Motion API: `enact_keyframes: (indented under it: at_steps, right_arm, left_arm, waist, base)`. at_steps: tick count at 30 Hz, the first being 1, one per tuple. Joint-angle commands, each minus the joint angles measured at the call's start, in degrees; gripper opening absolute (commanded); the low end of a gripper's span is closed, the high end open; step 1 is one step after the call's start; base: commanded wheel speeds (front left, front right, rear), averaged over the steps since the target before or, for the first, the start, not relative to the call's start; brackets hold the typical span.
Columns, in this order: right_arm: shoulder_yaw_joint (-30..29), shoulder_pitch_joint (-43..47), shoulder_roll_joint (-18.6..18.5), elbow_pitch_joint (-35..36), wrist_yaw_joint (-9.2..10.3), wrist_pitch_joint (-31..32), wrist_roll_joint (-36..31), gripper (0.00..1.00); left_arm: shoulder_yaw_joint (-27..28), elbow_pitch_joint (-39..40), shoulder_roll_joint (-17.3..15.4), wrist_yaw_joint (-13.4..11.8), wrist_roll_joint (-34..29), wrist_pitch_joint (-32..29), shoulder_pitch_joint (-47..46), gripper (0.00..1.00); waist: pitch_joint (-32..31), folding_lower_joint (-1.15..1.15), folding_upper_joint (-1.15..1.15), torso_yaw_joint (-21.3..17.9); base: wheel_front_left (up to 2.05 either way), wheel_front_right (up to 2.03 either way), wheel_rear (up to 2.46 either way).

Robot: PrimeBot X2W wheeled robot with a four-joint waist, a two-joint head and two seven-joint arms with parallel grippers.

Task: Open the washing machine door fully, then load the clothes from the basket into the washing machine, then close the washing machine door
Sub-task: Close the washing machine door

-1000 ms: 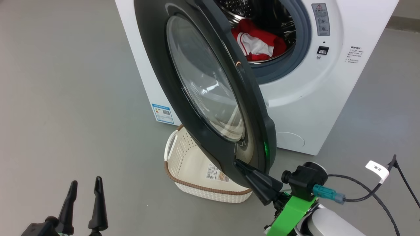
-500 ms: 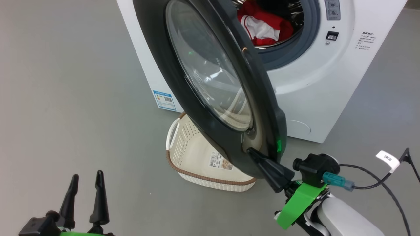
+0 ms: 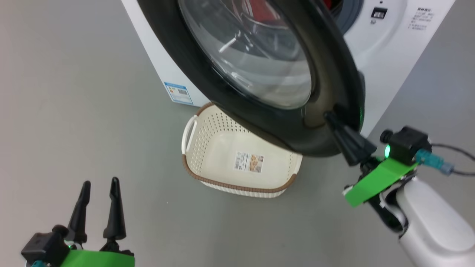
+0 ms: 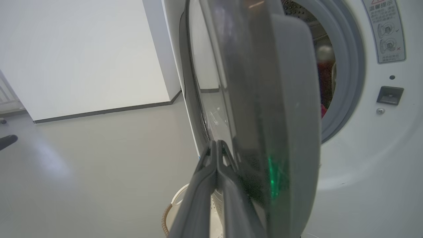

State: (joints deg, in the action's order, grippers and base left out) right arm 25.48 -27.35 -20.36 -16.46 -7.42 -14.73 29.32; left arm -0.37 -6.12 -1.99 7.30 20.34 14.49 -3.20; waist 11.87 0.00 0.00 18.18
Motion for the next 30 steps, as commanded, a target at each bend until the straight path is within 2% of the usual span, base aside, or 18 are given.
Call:
enact_keyframes:
  at_steps: [1,10,17,30]
  right_arm:
    - [-0.09,-2.13,-0.72,0.89,-0.07,-0.27,0.84,0.00]
    - [-2.33,-8.64,-3.51,-2.10,-0.07,-0.27,2.01,0.00]
    - [-1.61,-13.88,-5.52,-3.89,-0.07,-0.27,1.69,0.00]
    - [-0.97,-28.65,-9.38,-12.49,-0.07,-0.27,3.24,0.00]
  left_arm:
    - [1.45,1.65,-0.89,0.19,-0.29,0.51,-2.13,1.00]
    - [1.19,2.91,-0.89,0.18,0.52,0.51,-4.63,1.00]
    - [1.04,3.87,-0.89,0.17,1.16,0.51,-6.20,1.00]
    - [0.53,5.11,-0.88,-0.18,2.15,0.51,-8.82,1.00]
  waist:
    - [2.30,0.00,0.00,-0.66]
    - [7.17,0.00,0.00,-0.39]
    - [10.54,0.00,0.00,-0.21]
    - [16.51,0.00,0.00,0.66]
  base:
    - [0.00,0.00,0.00]
    - [0.00,0.00,0.00]
    - [0.00,0.00,0.00]
    - [0.00,0.00,0.00]
